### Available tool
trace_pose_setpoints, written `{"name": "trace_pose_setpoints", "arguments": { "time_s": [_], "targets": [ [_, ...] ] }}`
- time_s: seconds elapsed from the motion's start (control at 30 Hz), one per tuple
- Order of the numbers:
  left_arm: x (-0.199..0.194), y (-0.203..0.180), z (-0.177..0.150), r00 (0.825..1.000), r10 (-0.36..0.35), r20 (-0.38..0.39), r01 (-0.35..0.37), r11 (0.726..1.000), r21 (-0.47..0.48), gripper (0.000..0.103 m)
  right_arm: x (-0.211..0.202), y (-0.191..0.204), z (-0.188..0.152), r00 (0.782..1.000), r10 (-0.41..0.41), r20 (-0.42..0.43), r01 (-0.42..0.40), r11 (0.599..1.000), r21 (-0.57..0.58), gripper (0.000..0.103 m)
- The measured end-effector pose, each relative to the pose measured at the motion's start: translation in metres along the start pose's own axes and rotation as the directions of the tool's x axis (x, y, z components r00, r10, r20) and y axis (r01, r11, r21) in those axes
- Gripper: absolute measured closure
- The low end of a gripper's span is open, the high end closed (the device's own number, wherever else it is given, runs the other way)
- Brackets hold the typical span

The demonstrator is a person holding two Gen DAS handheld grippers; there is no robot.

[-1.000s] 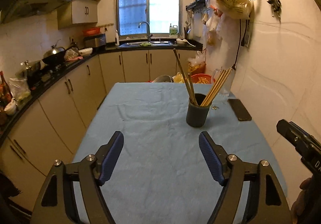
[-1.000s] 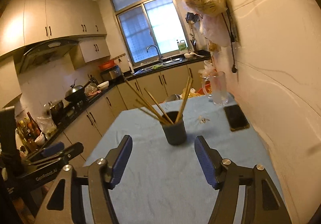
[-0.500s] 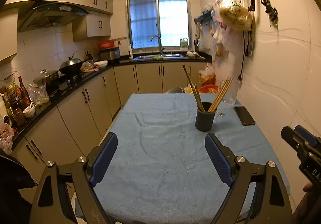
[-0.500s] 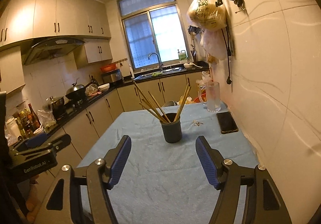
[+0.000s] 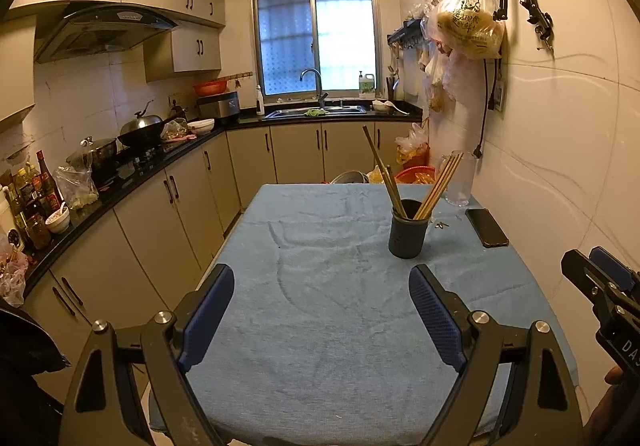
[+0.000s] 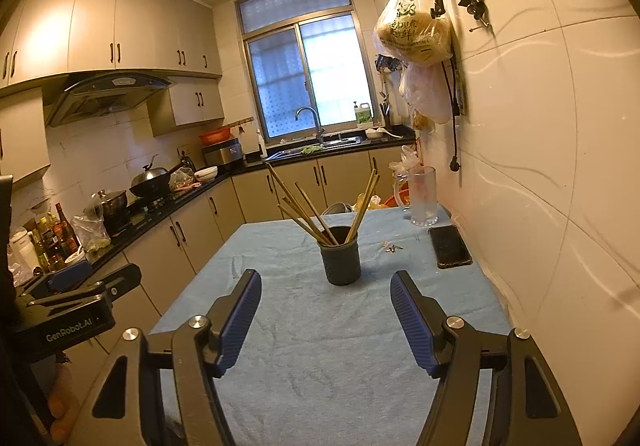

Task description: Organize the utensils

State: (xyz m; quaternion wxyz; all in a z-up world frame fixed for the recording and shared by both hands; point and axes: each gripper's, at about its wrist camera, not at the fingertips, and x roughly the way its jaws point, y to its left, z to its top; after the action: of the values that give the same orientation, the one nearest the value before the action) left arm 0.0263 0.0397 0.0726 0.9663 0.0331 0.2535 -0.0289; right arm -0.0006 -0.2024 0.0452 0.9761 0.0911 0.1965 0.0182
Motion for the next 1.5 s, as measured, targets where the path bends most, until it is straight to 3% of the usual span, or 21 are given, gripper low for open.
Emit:
{"name": "trace_pose_setpoints", "arguments": {
  "time_s": [0.27,1.5],
  "targets": [
    [0.005,-0.002,-0.003,1.000,-0.023,-0.016,0.023,1.000,-0.003,0.014,0.004,0.001,0.000,1.000,-0.010,-0.011,0.010,1.000,-0.005,0.032],
    [0.015,0.009,-0.005,0.999,-0.007,-0.035,0.008,1.000,0.002,0.013,0.014,0.002,0.003,1.000,-0.012,-0.022,0.011,1.000,-0.014,0.031]
  ]
}}
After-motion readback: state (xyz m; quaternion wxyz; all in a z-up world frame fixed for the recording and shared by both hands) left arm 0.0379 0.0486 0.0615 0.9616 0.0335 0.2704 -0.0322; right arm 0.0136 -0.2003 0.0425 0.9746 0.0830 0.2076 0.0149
